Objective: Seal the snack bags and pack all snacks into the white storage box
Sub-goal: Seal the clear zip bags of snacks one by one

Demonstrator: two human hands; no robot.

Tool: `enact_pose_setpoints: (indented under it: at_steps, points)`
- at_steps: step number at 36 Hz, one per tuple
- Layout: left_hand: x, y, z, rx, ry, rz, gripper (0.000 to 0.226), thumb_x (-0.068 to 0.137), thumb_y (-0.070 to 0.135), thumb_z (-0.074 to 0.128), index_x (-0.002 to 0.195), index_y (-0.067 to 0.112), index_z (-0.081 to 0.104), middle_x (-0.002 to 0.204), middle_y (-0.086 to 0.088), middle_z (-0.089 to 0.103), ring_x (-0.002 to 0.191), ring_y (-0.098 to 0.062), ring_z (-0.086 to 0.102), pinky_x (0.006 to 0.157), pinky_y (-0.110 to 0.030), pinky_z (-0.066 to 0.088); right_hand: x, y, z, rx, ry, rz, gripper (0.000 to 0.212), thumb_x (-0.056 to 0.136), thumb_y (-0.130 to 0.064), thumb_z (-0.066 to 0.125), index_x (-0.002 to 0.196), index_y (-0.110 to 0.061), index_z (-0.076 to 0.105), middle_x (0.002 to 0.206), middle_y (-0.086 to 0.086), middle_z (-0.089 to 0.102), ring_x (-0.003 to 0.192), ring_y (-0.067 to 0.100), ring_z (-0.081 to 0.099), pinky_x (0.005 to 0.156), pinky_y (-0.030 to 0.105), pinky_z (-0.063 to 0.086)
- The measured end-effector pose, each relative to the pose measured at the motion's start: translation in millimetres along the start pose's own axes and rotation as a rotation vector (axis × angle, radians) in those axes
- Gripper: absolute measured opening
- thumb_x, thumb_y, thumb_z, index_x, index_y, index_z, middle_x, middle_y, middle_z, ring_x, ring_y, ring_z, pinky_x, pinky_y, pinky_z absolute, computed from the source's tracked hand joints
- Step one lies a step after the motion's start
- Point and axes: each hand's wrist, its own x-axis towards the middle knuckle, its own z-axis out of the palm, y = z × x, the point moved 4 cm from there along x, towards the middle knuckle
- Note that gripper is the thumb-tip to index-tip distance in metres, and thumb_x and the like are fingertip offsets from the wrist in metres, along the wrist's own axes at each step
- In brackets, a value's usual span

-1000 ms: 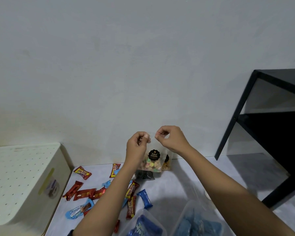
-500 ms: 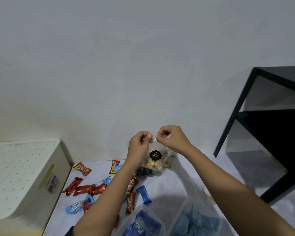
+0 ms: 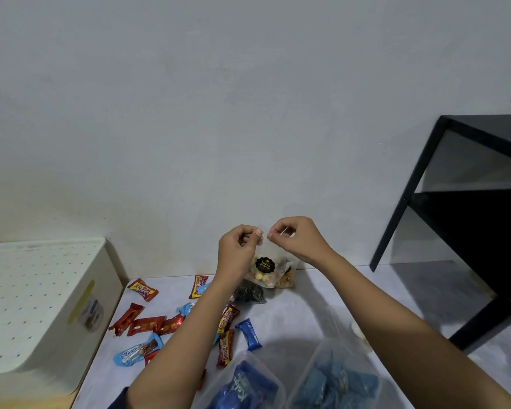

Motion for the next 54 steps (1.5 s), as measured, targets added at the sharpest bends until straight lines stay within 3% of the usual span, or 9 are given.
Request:
enact_pose_setpoints:
  at_steps: [8,15,20,29,32,37,43,46,54]
  points:
    - [-3.8,2.1,0.6,0.013,-0.032,0.017,0.012,0.087,0.008,0.061,0.077,0.014,0.065,0.068,0.0,0.064,0.069,-0.011,0.06,0.068,-0.016,0.048,-1.0,4.0,-0.2,-0.04,0.008,0.025,0.018,0.076,-0.027,0.069,0.059,-0.031,0.064,0.067,-0.011,0.066,0.063,0.009,0.058,0.075,0.038,0.053]
    - [-3.5,2.8,3.4,0.031,-0.048,0.019,0.011,0.089,0.009,0.058,0.081,0.01,0.065,0.067,0.002,0.063,0.059,0.006,0.057,0.064,-0.01,0.045,1.4,3.8,2.6,-0.052,0.057,0.023,0.019,0.057,-0.05,0.055,0.055,-0.032,0.06,0.067,0.001,0.068,0.067,0.021,0.062,0.08,0.041,0.053]
    - [-3.7,2.7,2.4,0.047,-0.047,0.026,0.012,0.091,0.009,0.056,0.083,0.01,0.064,0.067,0.002,0.062,0.064,-0.003,0.057,0.063,-0.01,0.044,0.5,4.2,2.1,-0.052,0.031,0.019,0.015,0.07,-0.037,0.067,0.058,-0.033,0.062,0.067,-0.013,0.066,0.065,0.01,0.059,0.08,0.04,0.052]
    - [-1.4,-2.6,3.7,0.013,-0.075,0.005,0.011,0.093,0.013,0.053,0.084,0.012,0.06,0.071,0.002,0.061,0.069,-0.007,0.057,0.066,-0.009,0.044,-1.7,7.4,-7.4,-0.009,-0.058,0.014,0.011,0.082,-0.016,0.069,0.071,-0.02,0.068,0.071,-0.001,0.064,0.066,0.01,0.054,0.07,0.026,0.047]
    - [-1.3,-6.4,4.9,-0.058,-0.164,-0.047,0.011,0.092,0.011,0.053,0.088,0.006,0.061,0.075,-0.002,0.062,0.069,-0.003,0.06,0.075,-0.016,0.048,-2.4,11.4,-9.2,-0.016,-0.032,0.035,0.01,0.082,-0.015,0.069,0.072,-0.019,0.068,0.075,0.004,0.066,0.068,0.01,0.054,0.067,0.019,0.046]
    - [-0.9,-7.8,6.8,-0.031,-0.251,-0.037,0.009,0.089,0.008,0.058,0.083,0.011,0.064,0.074,-0.003,0.063,0.074,-0.015,0.061,0.082,-0.031,0.05,-4.9,13.3,-14.1,-0.001,-0.055,0.028,0.003,0.082,-0.014,0.07,0.078,-0.014,0.071,0.077,0.002,0.066,0.069,0.01,0.053,0.063,0.008,0.042]
    - [2.5,-10.8,7.7,0.028,-0.138,-0.006,0.02,0.09,0.006,0.056,0.076,0.02,0.06,0.07,0.002,0.059,0.059,0.006,0.057,0.069,-0.015,0.046,-5.4,18.0,-23.7,0.106,-0.075,0.06,0.008,0.081,-0.008,0.07,0.089,-0.011,0.07,0.069,-0.002,0.06,0.058,-0.001,0.056,0.062,0.006,0.044]
    - [3.9,-12.6,4.4,0.042,-0.068,0.002,0.018,0.091,0.006,0.053,0.078,0.017,0.059,0.071,0.003,0.058,0.057,0.01,0.055,0.061,-0.004,0.042,-6.2,26.8,-29.5,0.133,-0.079,0.104,0.011,0.081,-0.003,0.069,0.089,-0.01,0.069,0.068,-0.002,0.057,0.061,0.004,0.054,0.066,0.006,0.046]
    - [4.9,-24.6,1.9,0.035,-0.065,-0.028,0.01,0.091,0.007,0.055,0.083,0.011,0.06,0.071,0.001,0.058,0.065,-0.003,0.057,0.061,-0.006,0.043,-9.4,32.2,-26.8,0.057,-0.058,0.121,0.02,0.079,0.01,0.062,0.076,-0.009,0.068,0.061,0.0,0.057,0.05,-0.004,0.054,0.058,0.006,0.045]
